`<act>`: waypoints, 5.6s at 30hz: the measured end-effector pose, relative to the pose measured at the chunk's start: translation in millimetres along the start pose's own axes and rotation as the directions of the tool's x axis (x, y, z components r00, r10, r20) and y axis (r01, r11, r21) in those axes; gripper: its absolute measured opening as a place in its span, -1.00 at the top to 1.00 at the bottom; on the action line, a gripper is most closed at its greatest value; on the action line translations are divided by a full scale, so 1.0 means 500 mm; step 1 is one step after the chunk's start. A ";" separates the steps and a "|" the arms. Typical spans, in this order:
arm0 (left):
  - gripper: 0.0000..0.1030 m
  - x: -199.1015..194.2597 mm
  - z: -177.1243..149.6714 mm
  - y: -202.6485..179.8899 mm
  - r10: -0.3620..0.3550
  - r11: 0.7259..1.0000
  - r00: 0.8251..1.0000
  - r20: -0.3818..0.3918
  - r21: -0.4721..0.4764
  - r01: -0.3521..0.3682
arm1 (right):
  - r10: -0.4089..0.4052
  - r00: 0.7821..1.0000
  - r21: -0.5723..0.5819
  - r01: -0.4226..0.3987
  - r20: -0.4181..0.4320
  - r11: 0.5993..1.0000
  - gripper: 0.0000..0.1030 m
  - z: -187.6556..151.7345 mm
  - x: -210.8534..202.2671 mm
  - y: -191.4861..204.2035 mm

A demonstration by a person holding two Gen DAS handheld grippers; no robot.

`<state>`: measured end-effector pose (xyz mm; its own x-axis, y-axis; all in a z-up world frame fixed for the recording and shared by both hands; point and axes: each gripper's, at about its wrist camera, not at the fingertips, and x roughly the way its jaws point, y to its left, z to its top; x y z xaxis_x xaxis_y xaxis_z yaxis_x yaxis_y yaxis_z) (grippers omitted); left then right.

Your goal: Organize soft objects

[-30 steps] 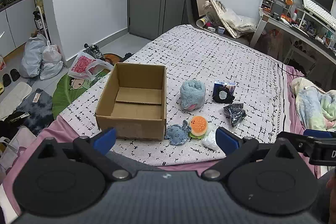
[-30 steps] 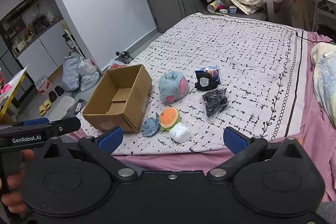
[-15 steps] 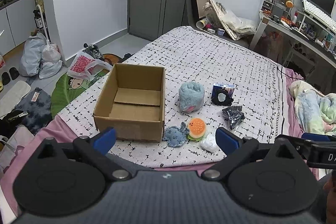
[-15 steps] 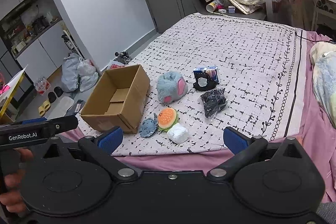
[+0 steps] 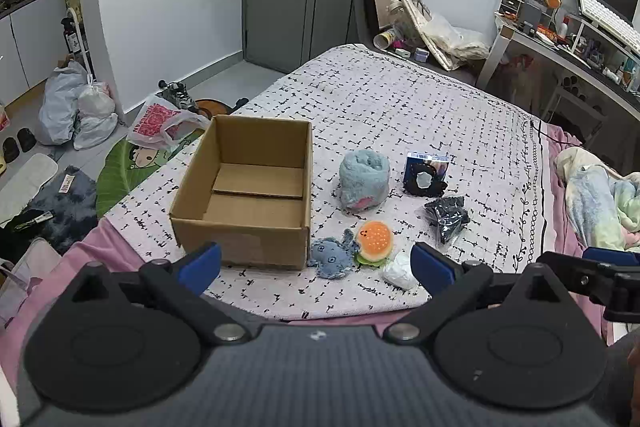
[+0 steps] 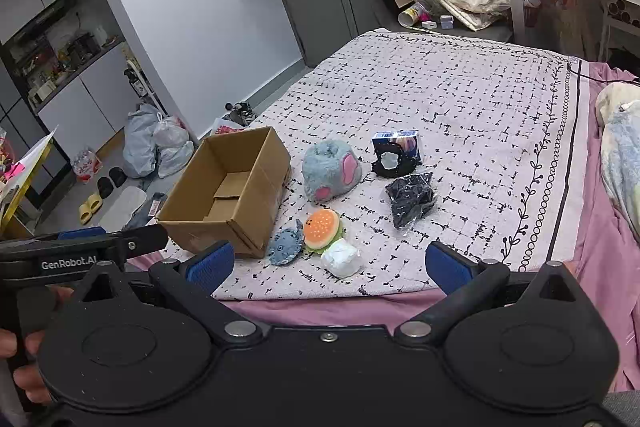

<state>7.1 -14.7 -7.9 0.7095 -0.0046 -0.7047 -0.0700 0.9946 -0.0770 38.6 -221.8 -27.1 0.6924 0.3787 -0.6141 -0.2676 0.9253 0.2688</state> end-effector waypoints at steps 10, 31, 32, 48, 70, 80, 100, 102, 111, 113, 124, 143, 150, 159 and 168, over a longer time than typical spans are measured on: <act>-0.93 0.029 0.002 -0.030 0.006 1.000 1.000 0.003 -0.003 -0.006 | 0.021 1.000 0.048 -0.021 0.010 0.999 -1.00 0.000 0.004 -0.033; -0.58 0.184 -0.011 -0.047 -0.008 0.987 0.995 -0.100 -0.161 -0.008 | 0.113 0.991 0.289 -0.090 -0.066 0.953 -0.75 0.004 0.109 -0.117; -0.52 0.193 -0.012 -0.045 -0.007 0.985 0.994 -0.108 -0.171 -0.011 | 0.123 0.990 0.293 -0.097 -0.071 0.951 -0.73 0.003 0.117 -0.116; -0.36 0.290 -0.029 -0.054 0.047 0.970 0.987 -0.152 -0.230 -0.082 | 0.127 0.983 0.379 -0.069 -0.132 0.923 -0.40 0.001 0.238 -0.138; -0.29 0.389 -0.054 -0.048 0.165 0.901 0.965 -0.206 -0.366 -0.232 | 0.185 0.957 0.518 -0.044 -0.223 0.855 -0.21 -0.015 0.366 -0.162; -0.29 0.432 -0.059 -0.037 0.170 0.873 0.954 -0.247 -0.412 -0.262 | 0.201 0.940 0.519 -0.031 -0.275 0.854 -0.18 -0.024 0.414 -0.146; 0.52 0.405 -0.072 -0.027 0.082 0.858 0.973 -0.213 -0.482 -0.178 | 0.184 0.924 0.475 -0.003 -0.336 0.880 0.27 -0.030 0.438 -0.135; 0.52 0.398 -0.070 -0.028 0.072 0.860 0.976 -0.207 -0.482 -0.166 | 0.178 0.928 0.467 -0.006 -0.327 0.884 0.31 -0.028 0.431 -0.133; 0.52 0.354 -0.069 -0.044 0.087 0.880 0.983 -0.163 -0.450 -0.153 | 0.154 0.949 0.449 -0.015 -0.275 0.893 0.48 -0.015 0.394 -0.143; 0.52 0.345 -0.068 -0.047 0.088 0.883 0.984 -0.155 -0.445 -0.149 | 0.157 0.953 0.451 -0.024 -0.259 0.892 0.48 -0.014 0.384 -0.146; 0.52 0.281 -0.049 -0.042 0.082 0.893 0.991 -0.110 -0.433 -0.122 | 0.208 0.969 0.477 -0.121 -0.133 0.871 0.49 0.007 0.327 -0.155; 0.52 0.213 0.037 -0.003 0.042 0.936 0.999 0.005 -0.351 -0.037 | 0.271 0.962 0.416 -0.257 0.026 0.872 0.49 0.058 0.286 -0.123; 0.52 0.213 0.075 0.033 0.046 0.945 0.999 0.029 -0.324 -0.034 | 0.288 0.955 0.372 -0.293 0.070 0.881 0.49 0.099 0.283 -0.090; 0.52 0.217 0.113 0.107 0.072 0.945 0.997 0.023 -0.320 -0.061 | 0.344 0.935 0.319 -0.353 0.085 0.880 0.49 0.141 0.310 -0.023; 0.51 0.236 0.130 0.186 0.106 0.941 0.994 0.005 -0.324 -0.099 | 0.402 0.914 0.280 -0.401 0.057 0.872 0.49 0.155 0.357 0.056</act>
<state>130.0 84.0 -52.5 0.7015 0.1014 -0.7054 -0.3633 0.9024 -0.2316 206.5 -130.0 -71.8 0.5630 0.7170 -0.4110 -0.3235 0.6488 0.6888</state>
